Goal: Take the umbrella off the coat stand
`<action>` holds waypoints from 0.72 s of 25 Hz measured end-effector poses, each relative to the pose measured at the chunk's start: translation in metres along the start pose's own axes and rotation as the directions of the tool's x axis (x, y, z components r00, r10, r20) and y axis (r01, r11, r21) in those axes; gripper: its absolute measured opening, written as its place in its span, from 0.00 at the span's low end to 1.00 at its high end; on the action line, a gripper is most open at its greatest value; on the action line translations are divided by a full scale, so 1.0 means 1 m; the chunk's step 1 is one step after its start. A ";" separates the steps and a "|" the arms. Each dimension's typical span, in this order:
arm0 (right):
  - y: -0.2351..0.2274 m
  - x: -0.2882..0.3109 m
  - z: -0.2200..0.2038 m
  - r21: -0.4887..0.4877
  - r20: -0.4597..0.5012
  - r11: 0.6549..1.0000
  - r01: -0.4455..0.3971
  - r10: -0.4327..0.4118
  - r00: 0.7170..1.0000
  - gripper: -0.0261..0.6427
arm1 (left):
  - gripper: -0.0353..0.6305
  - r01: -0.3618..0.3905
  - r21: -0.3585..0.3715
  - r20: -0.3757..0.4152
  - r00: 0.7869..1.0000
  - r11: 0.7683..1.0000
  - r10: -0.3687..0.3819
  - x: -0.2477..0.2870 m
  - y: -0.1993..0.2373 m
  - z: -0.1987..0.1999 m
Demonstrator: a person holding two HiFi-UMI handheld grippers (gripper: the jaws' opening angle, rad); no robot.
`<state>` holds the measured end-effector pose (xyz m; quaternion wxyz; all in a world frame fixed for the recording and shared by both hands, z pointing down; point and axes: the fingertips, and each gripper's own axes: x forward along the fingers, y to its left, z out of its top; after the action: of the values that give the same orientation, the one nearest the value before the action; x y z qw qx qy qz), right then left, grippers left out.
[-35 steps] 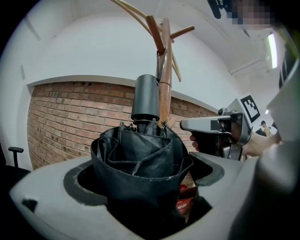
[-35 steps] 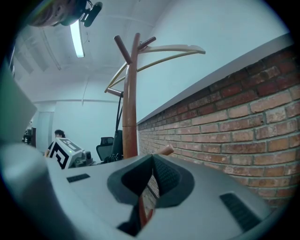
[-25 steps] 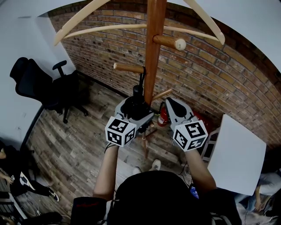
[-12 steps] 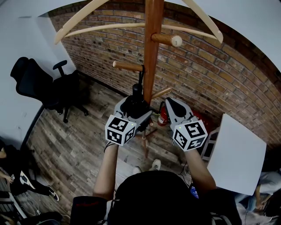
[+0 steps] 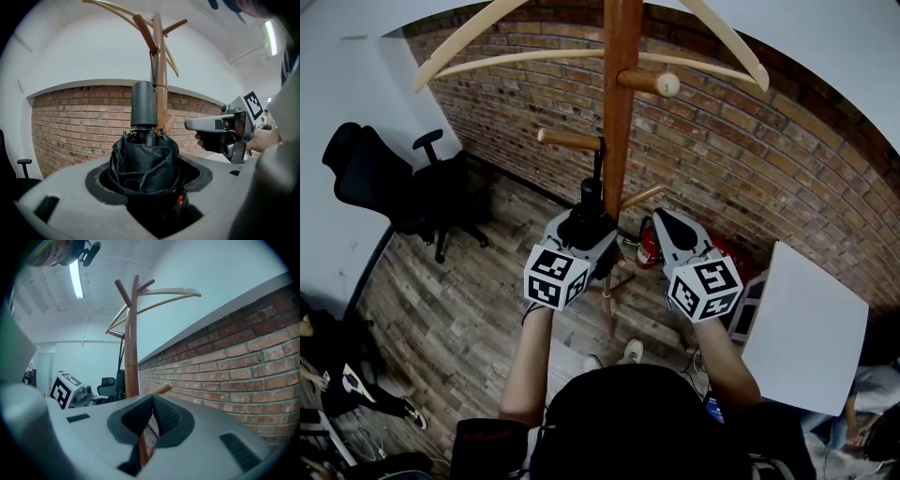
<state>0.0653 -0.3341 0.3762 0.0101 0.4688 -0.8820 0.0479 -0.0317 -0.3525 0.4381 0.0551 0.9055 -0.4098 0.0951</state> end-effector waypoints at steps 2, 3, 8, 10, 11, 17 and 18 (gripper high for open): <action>0.000 0.000 0.000 0.000 -0.001 1.000 0.001 -0.001 1.000 0.08 | 0.53 0.000 0.002 0.000 1.000 1.000 0.000 0.000 0.000 0.000; 0.000 0.000 0.000 0.000 -0.002 1.000 0.001 -0.001 1.000 0.08 | 0.52 -0.002 0.004 0.005 1.000 1.000 0.002 -0.001 0.000 0.001; 0.000 -0.001 -0.001 -0.006 -0.009 1.000 -0.002 0.002 1.000 0.08 | 0.48 -0.014 -0.014 0.027 1.000 1.000 0.014 -0.004 0.000 0.002; -0.001 -0.001 -0.001 -0.005 -0.010 1.000 -0.001 0.001 1.000 0.08 | 0.45 -0.016 -0.028 0.030 0.999 0.999 0.016 -0.005 0.001 0.002; -0.002 0.000 -0.001 -0.004 -0.010 1.000 -0.001 0.001 1.000 0.08 | 0.45 -0.016 -0.034 0.032 0.999 0.999 0.017 -0.006 0.002 0.002; 0.000 0.001 -0.001 -0.005 -0.009 1.000 -0.003 0.003 1.000 0.08 | 0.43 -0.010 -0.033 0.023 1.000 0.999 0.010 -0.006 0.001 0.002; 0.000 0.001 -0.001 -0.005 -0.009 1.000 -0.003 0.003 1.000 0.08 | 0.43 -0.008 -0.033 0.022 1.000 0.999 0.008 -0.007 0.000 0.003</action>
<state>0.0649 -0.3344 0.3773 0.0153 0.4671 -0.8828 0.0477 -0.0357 -0.3482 0.4340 0.0652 0.9038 -0.4155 0.0785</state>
